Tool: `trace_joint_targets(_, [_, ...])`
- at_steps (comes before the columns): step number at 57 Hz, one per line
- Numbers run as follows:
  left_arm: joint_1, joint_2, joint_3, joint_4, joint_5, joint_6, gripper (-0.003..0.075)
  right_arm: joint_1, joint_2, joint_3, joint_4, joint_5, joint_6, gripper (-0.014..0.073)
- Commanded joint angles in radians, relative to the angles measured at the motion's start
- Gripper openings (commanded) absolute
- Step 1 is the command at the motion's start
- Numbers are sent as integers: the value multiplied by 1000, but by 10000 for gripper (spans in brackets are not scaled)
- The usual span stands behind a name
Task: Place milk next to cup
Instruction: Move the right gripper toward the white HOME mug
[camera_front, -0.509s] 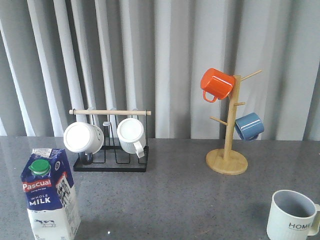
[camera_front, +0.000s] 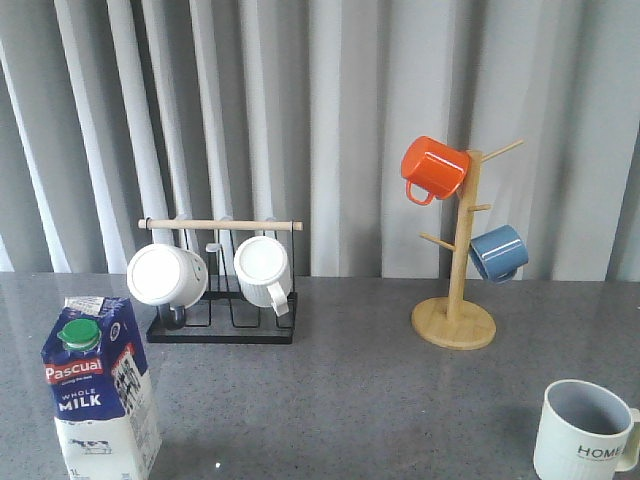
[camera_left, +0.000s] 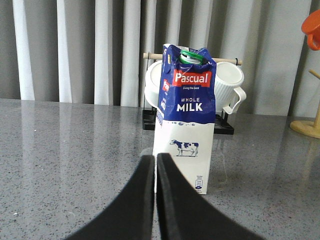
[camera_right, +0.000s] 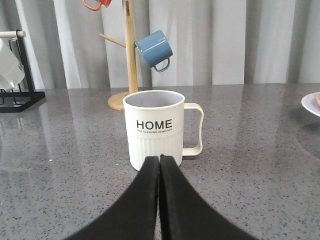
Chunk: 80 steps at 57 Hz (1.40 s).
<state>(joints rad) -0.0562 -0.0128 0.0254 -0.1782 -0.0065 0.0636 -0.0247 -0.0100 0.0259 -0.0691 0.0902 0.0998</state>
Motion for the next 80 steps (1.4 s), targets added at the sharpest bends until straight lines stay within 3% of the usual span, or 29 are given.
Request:
trace_joint_targets(1, [-1,-10,-16,0,-64,-6,-6,0,-13,10,-10,-71,-7,-6])
trace_joint_targets(25, [-1,-10,-24,1,-79,-5,-6,0,-13,9,-17,-83,-13,-6])
trace_joint_targets(32, [-1,-10,-26,-24,-179,-26,-6,0,-13,8,-56,-282,-44,-6])
trace_joint_targets(38, [-1,-8,-38,-83,-271,-64,-6,1,-12,3,30,-520,157,-6])
trace_joint_targets(41, [-1,-7,-77,-112,-252,-57,-6,0,-7,-19,39,-544,172,-6])
trace_joint_targets(45, [-1,35,-161,-115,-225,-10,-6,0,36,-103,29,-460,112,-6])
trace_joint_targets(53, [-1,248,-381,-115,-107,162,-6,0,251,-368,15,-26,-111,-6])
trace_joint_targets(57, [-6,382,-487,-115,-38,197,-6,0,377,-477,13,73,-184,-6])
trace_joint_targets(66, [-50,564,-610,-123,-1,201,-6,0,594,-569,47,101,-181,-6])
trace_joint_targets(80, [-74,620,-607,-123,-2,201,-6,1,670,-572,124,54,-141,-6])
